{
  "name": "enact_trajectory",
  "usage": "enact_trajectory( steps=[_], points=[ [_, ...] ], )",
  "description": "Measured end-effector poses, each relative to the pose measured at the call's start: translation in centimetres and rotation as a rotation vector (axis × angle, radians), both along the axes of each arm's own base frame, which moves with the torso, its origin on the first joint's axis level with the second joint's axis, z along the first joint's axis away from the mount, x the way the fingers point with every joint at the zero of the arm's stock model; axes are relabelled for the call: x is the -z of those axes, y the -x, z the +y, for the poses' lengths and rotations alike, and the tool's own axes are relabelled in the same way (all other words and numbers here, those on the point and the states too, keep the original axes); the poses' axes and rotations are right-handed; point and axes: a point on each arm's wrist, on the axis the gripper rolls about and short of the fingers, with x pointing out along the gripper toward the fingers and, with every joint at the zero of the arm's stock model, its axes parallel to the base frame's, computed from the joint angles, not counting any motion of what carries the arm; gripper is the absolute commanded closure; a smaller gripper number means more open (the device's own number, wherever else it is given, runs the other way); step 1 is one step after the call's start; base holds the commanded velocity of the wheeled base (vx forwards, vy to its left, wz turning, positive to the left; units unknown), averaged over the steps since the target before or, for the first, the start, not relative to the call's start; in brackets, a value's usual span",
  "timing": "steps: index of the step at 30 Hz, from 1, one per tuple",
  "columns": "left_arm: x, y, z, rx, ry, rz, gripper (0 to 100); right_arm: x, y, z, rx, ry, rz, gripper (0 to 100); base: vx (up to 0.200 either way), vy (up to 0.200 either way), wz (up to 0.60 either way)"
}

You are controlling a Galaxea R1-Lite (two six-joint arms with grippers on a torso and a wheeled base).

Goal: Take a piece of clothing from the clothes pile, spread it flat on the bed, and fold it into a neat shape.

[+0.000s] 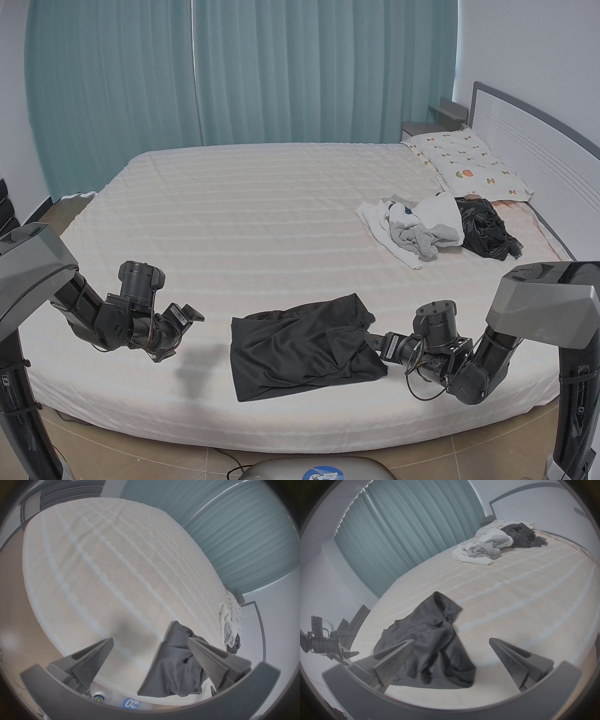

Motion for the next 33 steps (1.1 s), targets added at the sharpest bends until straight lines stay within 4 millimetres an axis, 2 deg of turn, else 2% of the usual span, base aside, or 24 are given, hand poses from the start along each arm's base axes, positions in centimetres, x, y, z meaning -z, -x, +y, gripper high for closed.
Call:
enact_trajectory(
  steps=[3, 16, 21, 33],
  points=[
    [0.1, -0.1, 0.1, 0.002, 0.009, 0.003, 0, -0.3, -0.2, 0.3, -0.017, 0.019, -0.021, 0, 0.000, 0.200, 0.00],
    [0.5, -0.3, 0.3, -0.002, 0.010, 0.009, 0, -0.8, -2.7, 1.7, -0.010, 0.132, -0.006, 0, 0.000, 0.000, 0.00],
    [0.7, -0.3, 0.3, -0.002, 0.009, 0.016, 0, -0.4, -3.7, 1.9, 0.010, 0.183, -0.010, 0, 0.000, 0.000, 0.00],
    [1.0, -0.4, 0.3, -0.003, 0.007, 0.023, 0, 1.0, -3.7, 1.7, 0.010, 0.216, 0.019, 0, 0.000, 0.000, 0.00]
  ],
)
